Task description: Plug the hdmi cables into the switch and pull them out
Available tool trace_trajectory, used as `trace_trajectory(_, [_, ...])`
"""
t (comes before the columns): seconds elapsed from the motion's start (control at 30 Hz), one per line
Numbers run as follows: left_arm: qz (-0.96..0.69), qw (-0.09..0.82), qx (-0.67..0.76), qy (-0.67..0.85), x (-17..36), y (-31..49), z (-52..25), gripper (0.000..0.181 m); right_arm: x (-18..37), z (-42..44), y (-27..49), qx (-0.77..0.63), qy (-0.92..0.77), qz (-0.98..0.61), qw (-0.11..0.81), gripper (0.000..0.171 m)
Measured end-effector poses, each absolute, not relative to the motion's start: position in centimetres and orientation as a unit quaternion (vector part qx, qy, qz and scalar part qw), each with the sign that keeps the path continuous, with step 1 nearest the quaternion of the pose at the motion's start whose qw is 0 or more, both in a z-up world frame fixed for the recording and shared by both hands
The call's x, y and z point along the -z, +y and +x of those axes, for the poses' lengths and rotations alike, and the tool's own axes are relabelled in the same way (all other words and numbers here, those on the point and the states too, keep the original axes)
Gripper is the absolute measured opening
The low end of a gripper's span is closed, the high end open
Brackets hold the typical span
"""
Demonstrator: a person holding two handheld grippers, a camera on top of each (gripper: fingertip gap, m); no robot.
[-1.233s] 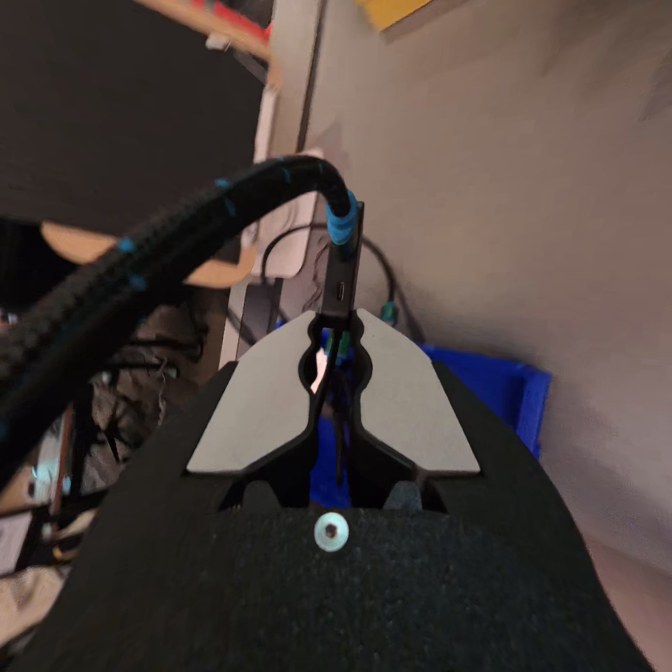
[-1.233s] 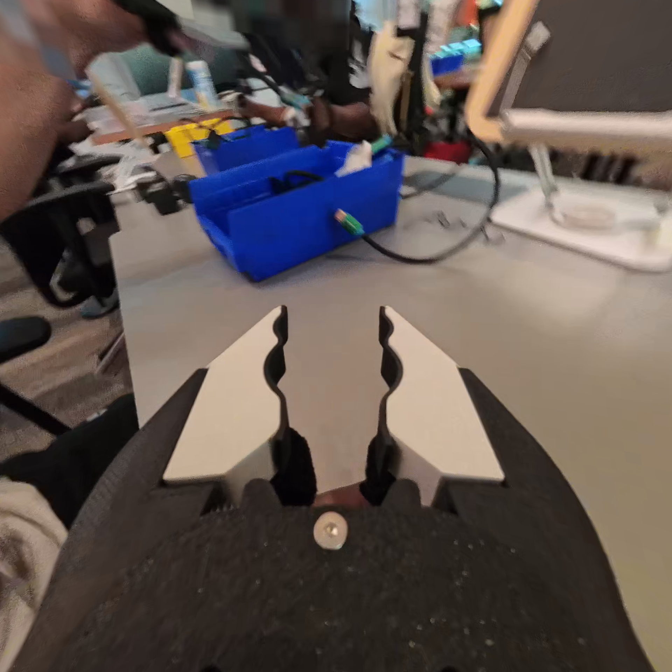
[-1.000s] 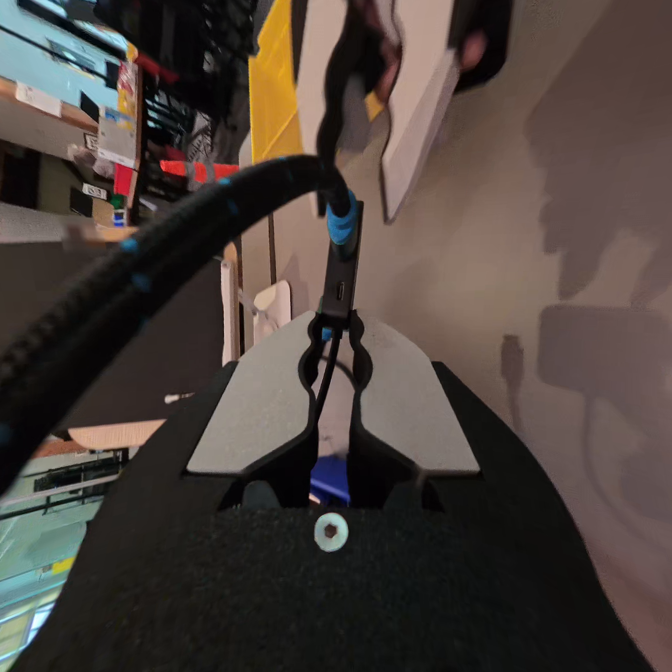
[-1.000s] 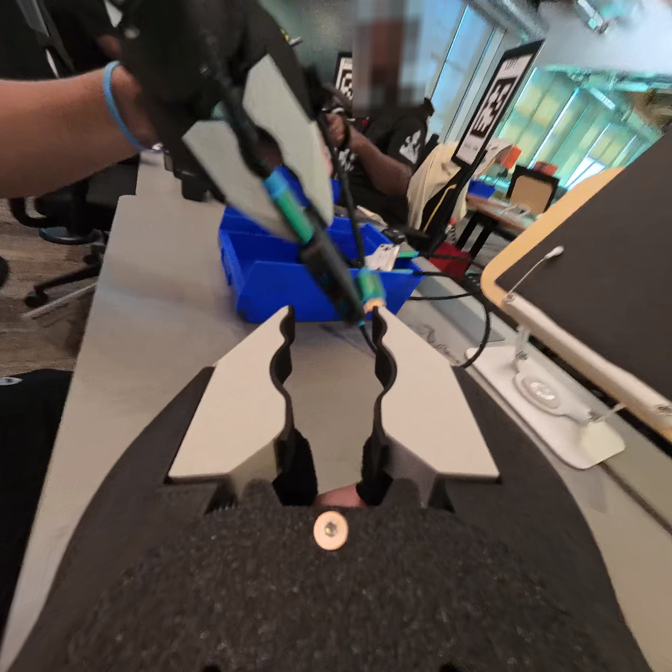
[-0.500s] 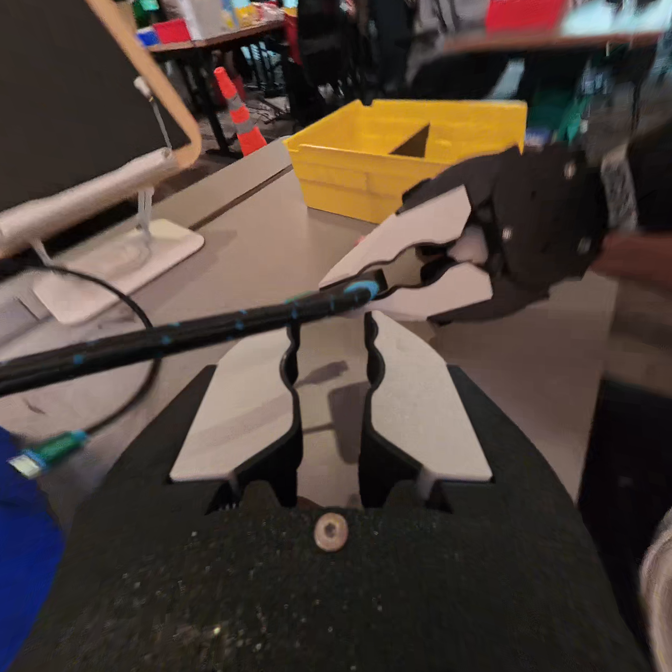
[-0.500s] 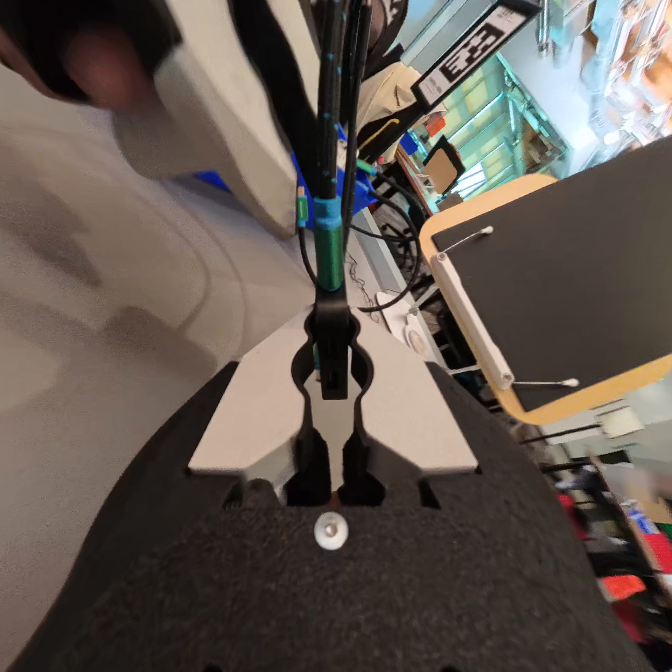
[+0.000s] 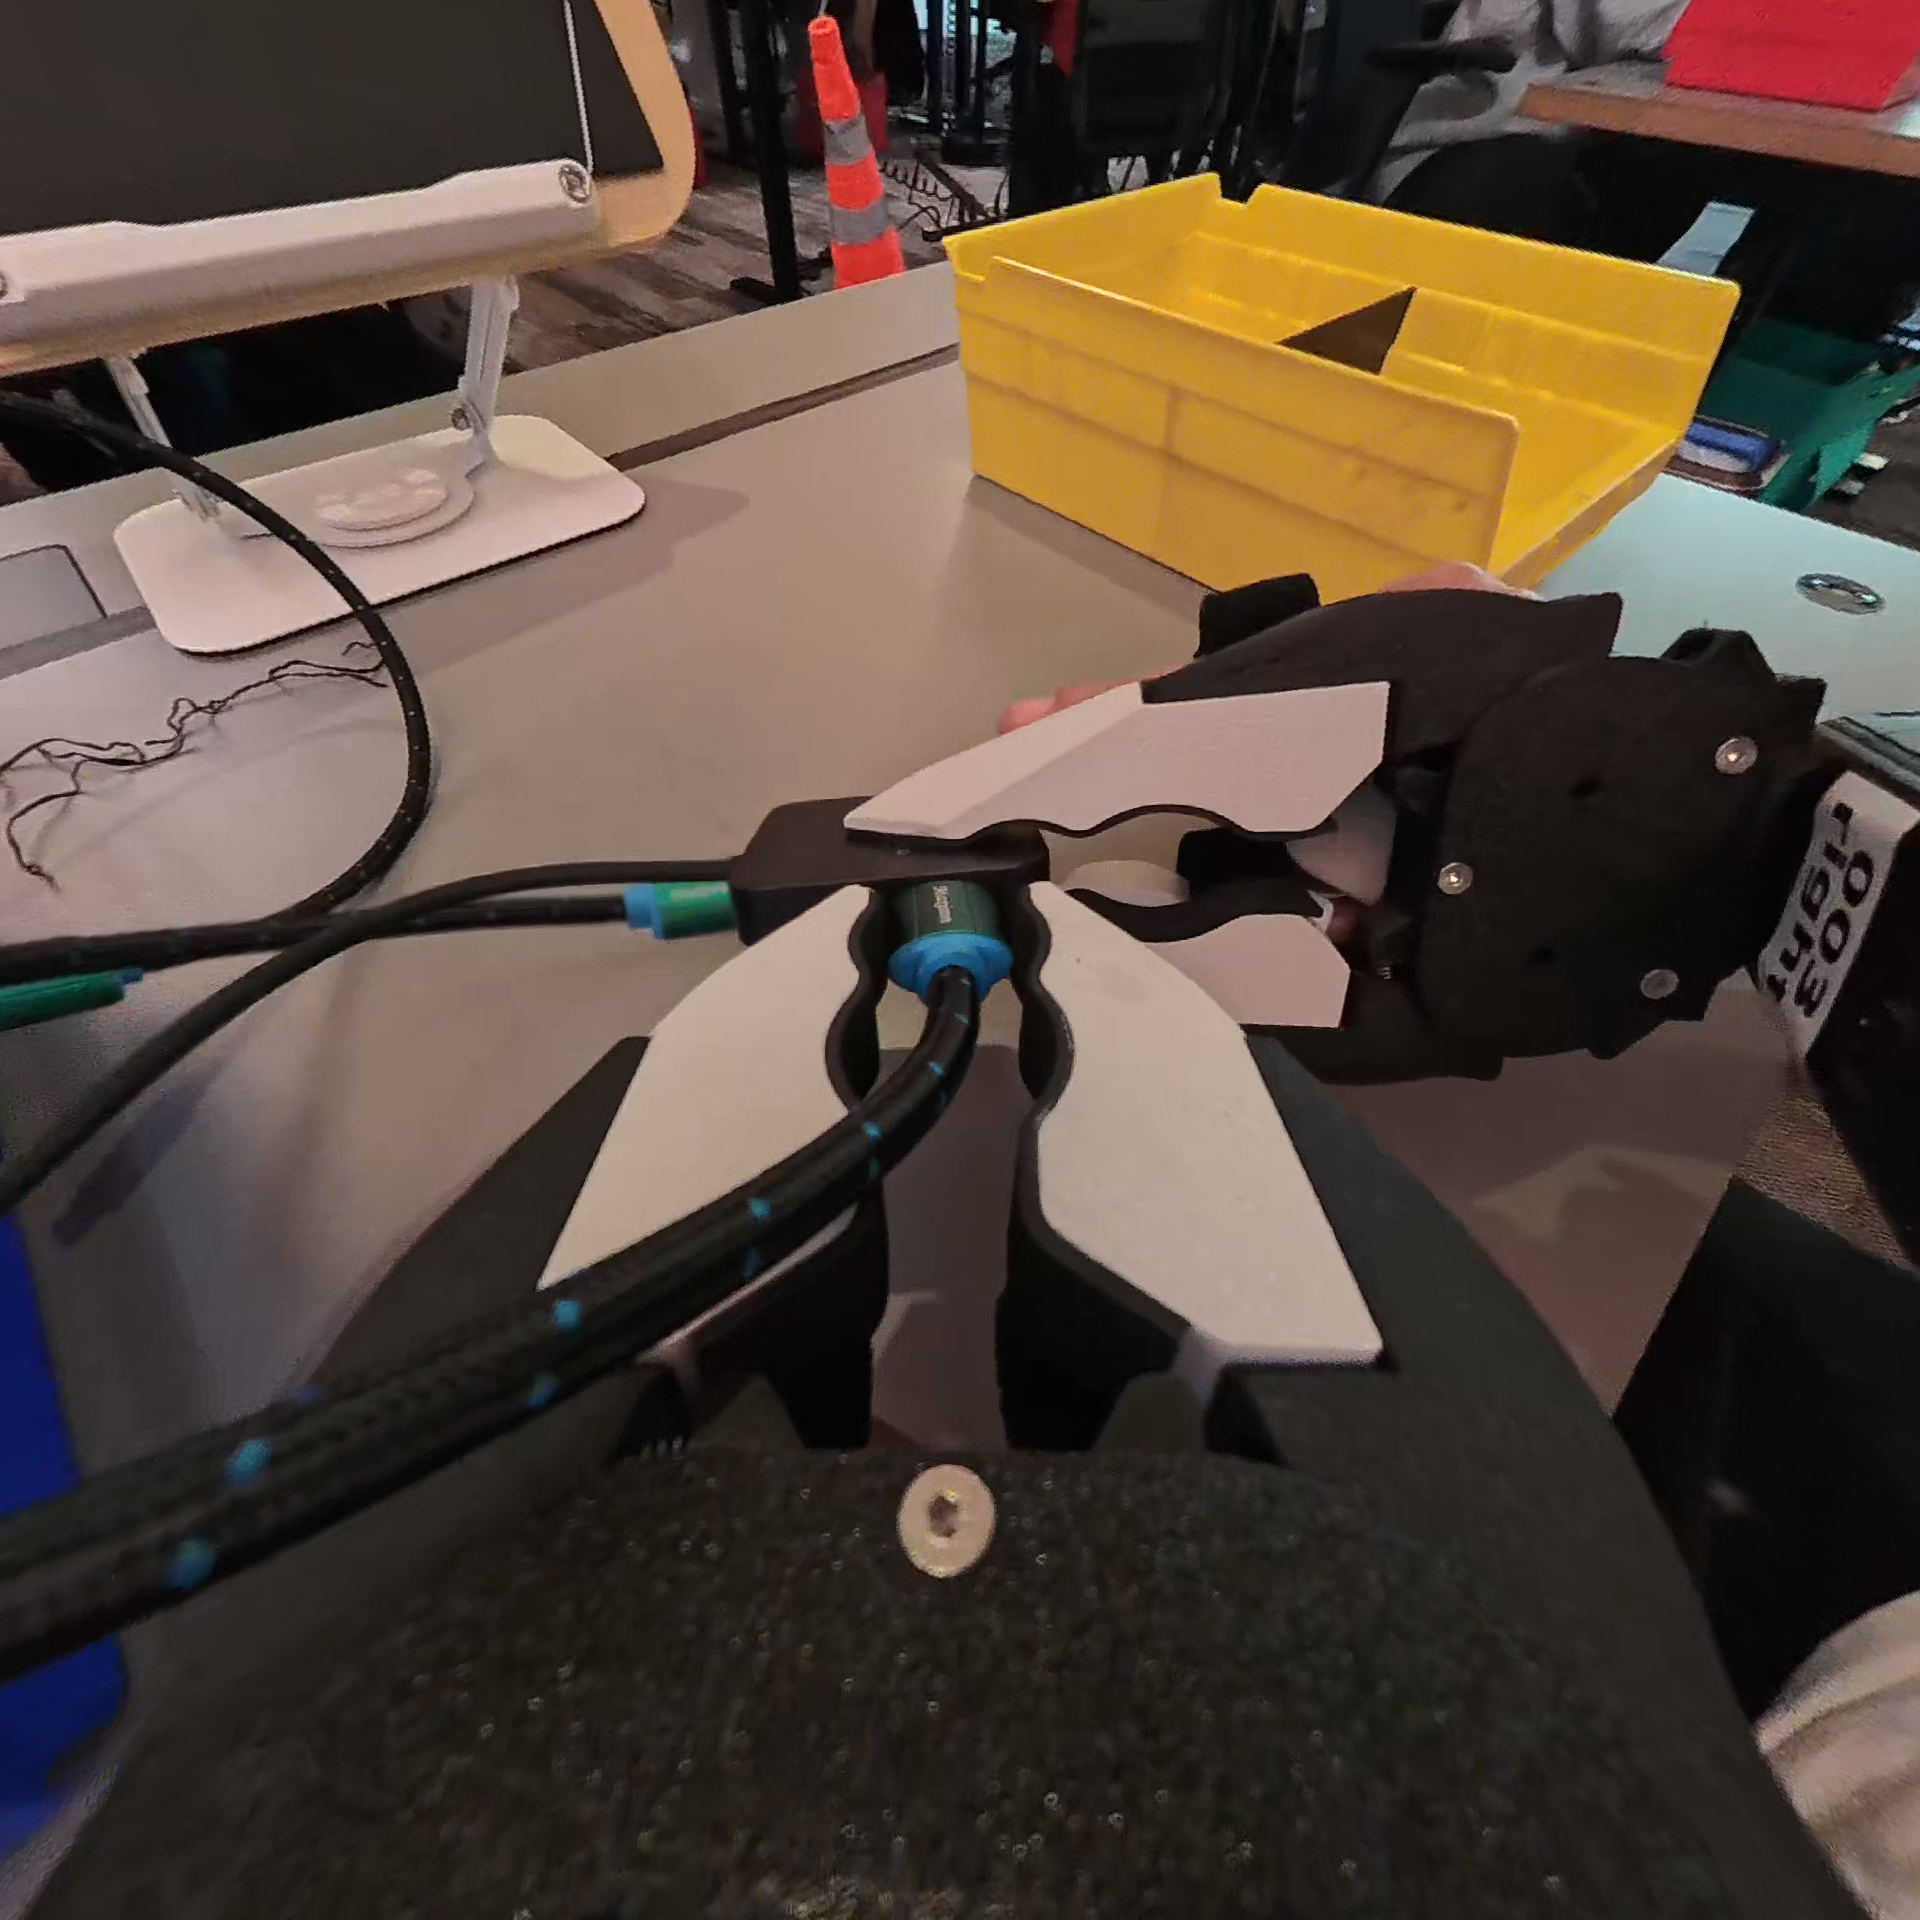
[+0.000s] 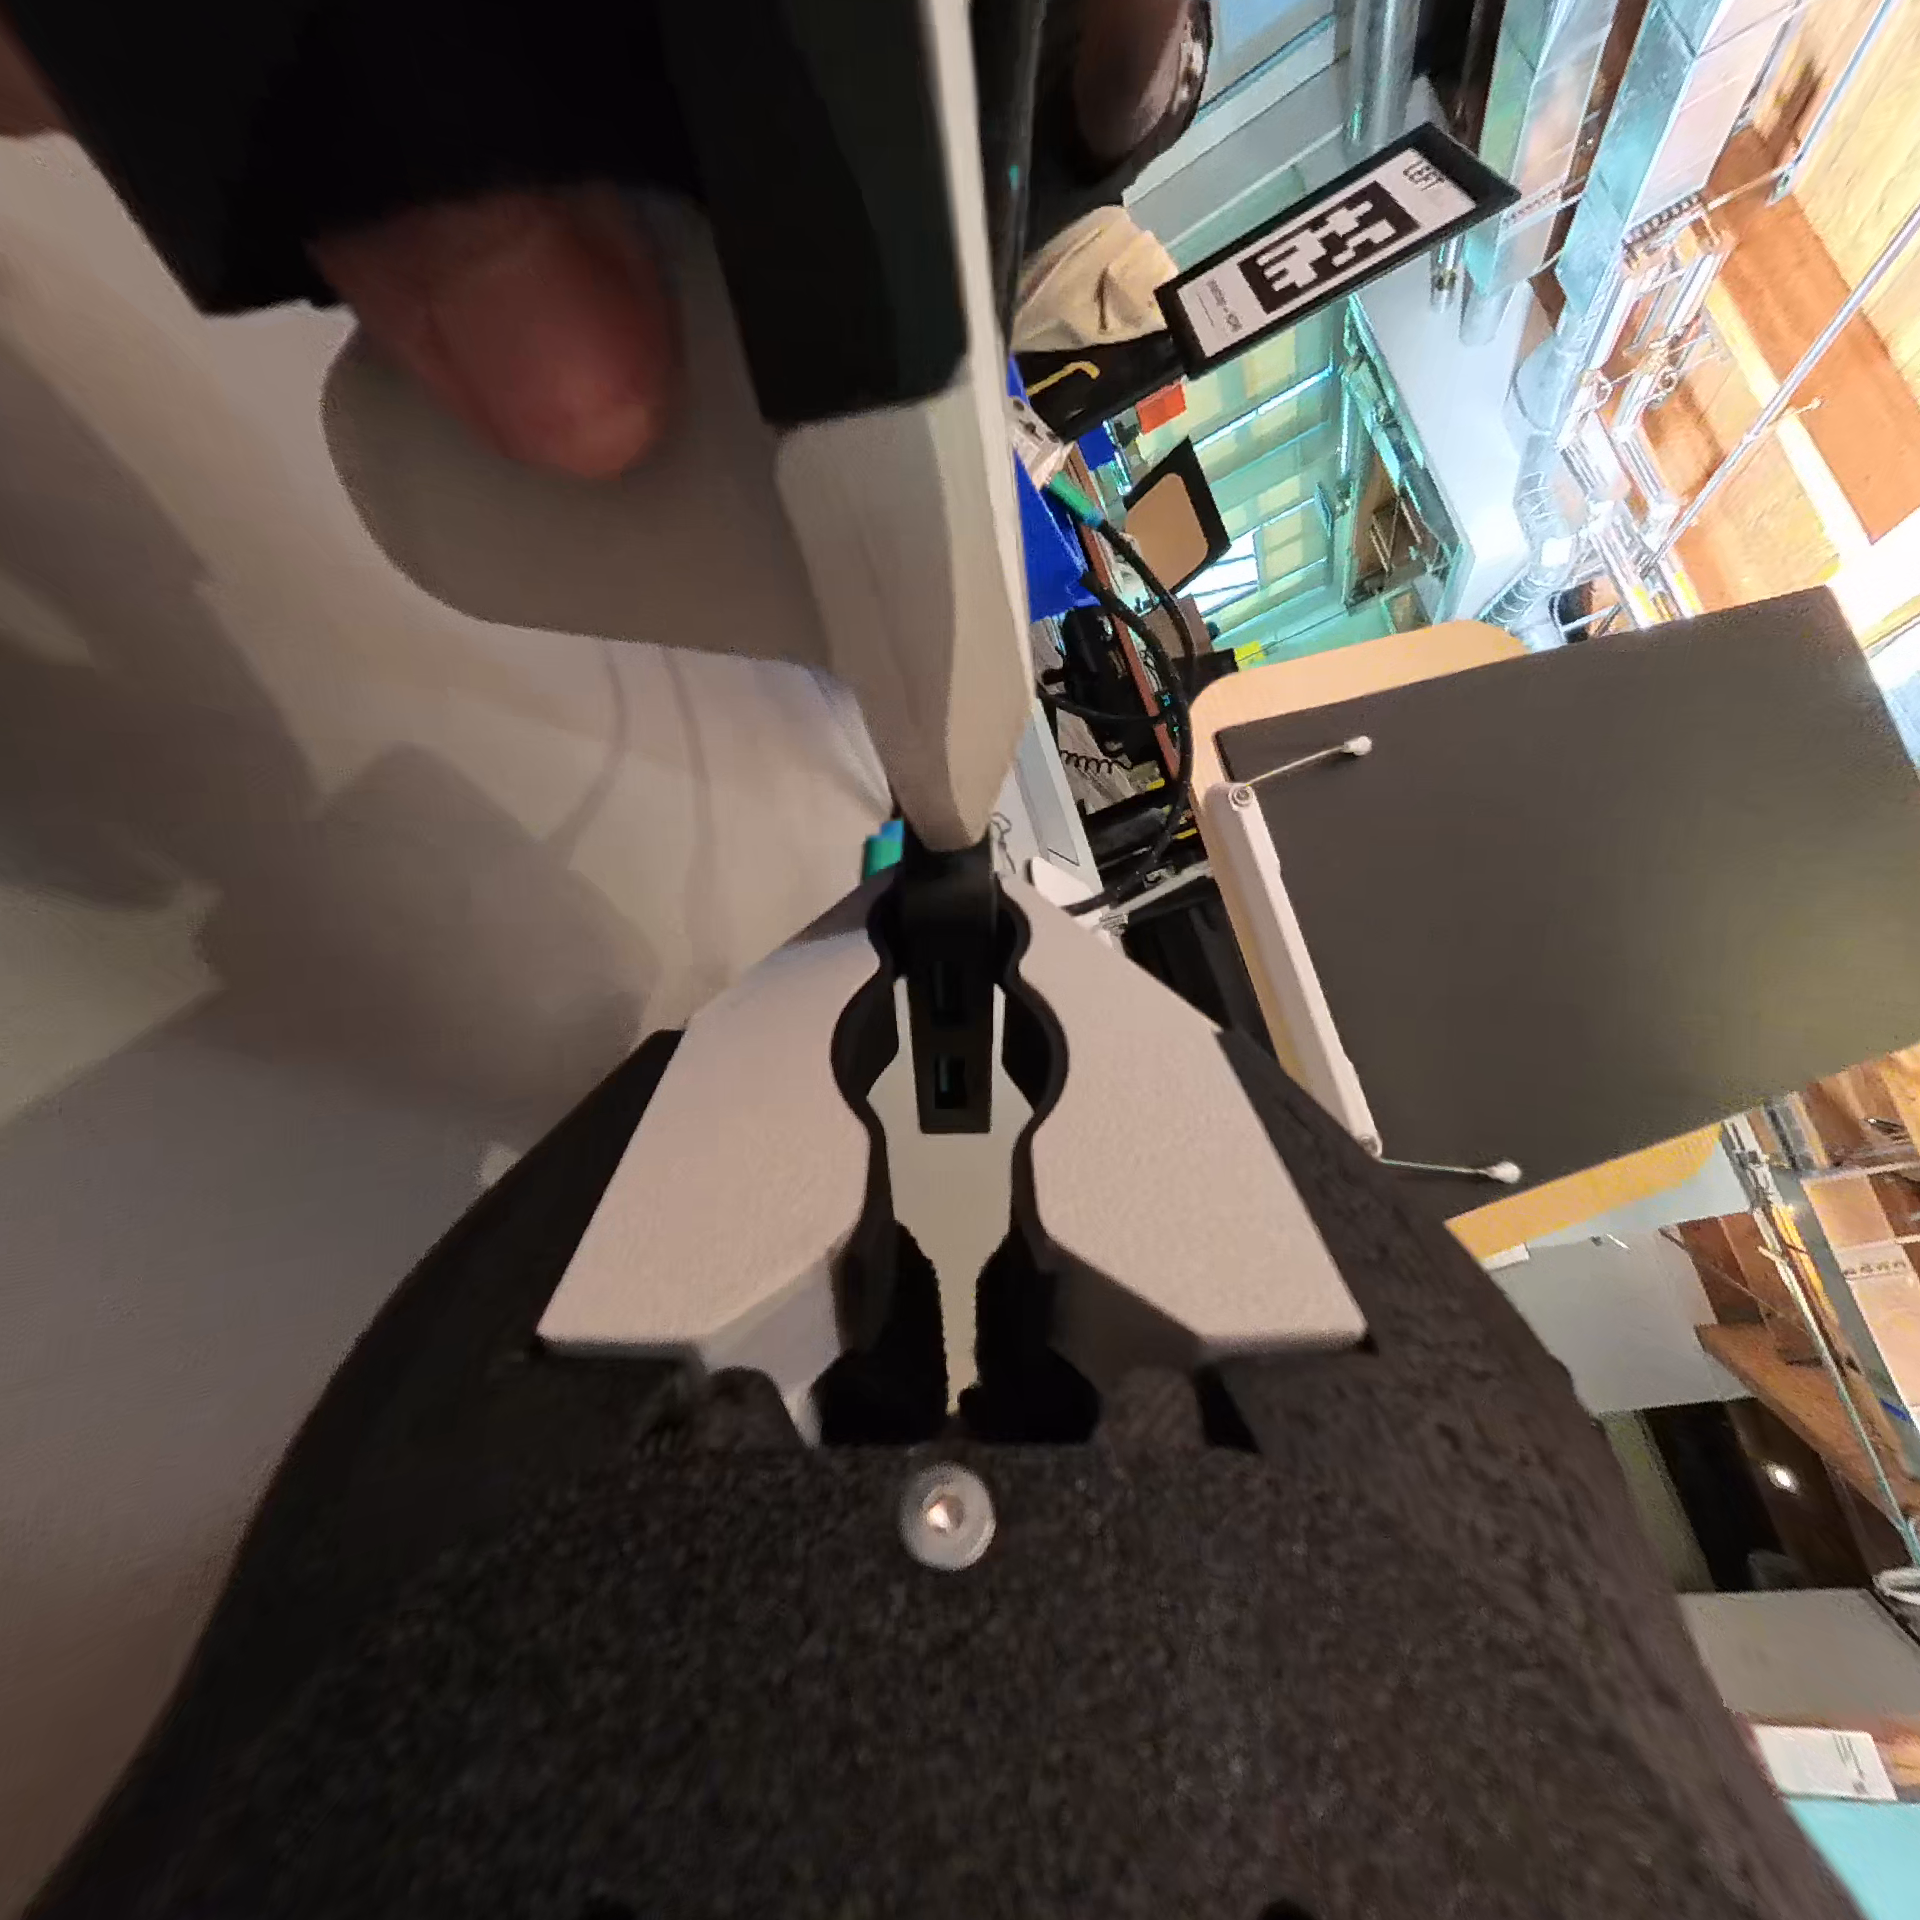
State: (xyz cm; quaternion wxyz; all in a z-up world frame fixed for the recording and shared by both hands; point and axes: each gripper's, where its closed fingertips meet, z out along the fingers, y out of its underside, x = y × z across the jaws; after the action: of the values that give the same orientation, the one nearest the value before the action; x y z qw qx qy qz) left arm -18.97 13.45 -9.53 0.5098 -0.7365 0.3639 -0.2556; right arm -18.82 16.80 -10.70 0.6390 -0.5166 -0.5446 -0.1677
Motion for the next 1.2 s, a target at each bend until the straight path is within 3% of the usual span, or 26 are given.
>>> trace_trajectory(0.7, [-0.74, 0.532, 0.23, 0.342, 8.6, 13.4, -20.9, 0.022, 9.8, -20.5, 17.3, 0.182, -0.53, -0.506, 0.655, 0.013])
trace_trajectory(0.8, [-0.699, 0.58, 0.223, 0.354, 5.5, 11.5, -21.7, 0.021, 13.3, -13.7, 21.8, 0.238, -0.486, -0.617, 0.571, 0.012])
trace_trajectory(0.93, [-0.717, 0.559, 0.223, 0.352, 7.7, 10.1, -23.0, 0.022, 9.3, -12.2, 21.4, 0.168, -0.423, -0.629, 0.631, 0.012])
trace_trajectory(1.2, [-0.743, 0.482, 0.263, 0.383, 11.7, 9.8, -22.1, 0.022, 7.0, -10.5, 20.0, -0.008, -0.367, -0.697, 0.615, 0.012])
